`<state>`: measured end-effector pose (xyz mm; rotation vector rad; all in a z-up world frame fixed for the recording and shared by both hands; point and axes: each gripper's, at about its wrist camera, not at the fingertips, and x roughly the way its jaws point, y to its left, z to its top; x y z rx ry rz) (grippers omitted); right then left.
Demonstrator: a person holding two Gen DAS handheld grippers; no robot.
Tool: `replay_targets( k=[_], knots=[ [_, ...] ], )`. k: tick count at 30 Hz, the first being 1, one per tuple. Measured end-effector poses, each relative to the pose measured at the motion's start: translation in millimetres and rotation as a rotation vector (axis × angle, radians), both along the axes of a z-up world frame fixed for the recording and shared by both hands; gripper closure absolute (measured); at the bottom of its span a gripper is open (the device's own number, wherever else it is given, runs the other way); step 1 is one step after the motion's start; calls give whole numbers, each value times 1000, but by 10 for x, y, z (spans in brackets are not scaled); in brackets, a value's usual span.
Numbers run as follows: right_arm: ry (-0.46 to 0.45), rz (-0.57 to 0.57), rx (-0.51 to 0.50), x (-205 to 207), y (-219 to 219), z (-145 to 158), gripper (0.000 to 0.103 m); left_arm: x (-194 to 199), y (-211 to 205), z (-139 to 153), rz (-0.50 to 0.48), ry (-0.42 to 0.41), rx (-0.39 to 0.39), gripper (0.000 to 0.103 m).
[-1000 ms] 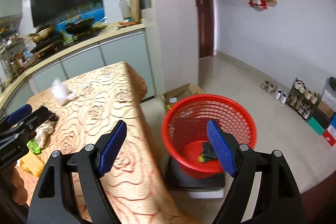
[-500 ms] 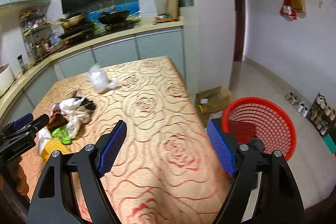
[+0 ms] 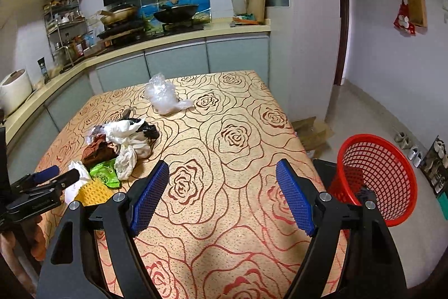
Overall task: Collect trash
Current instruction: 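Grasp the white tissue with the left gripper, then grasp the yellow foam fruit net with the right gripper while the left holds the tissue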
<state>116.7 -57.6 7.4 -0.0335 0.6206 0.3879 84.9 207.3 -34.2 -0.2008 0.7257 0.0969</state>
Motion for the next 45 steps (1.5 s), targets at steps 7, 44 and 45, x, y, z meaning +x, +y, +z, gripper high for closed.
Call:
replay_targets(
  k=[7,44,45],
  knots=[
    [11,8,-15,15,60,-58,27,122,112,-98,-4,11,-49,30],
    [196,412,-137,-358,1234,-740,37,-141,276,326,21,-124,21,89],
    [206,421,-131,-341,1236,-742,40,-135,274,318,22,-122,22,89]
  ],
)
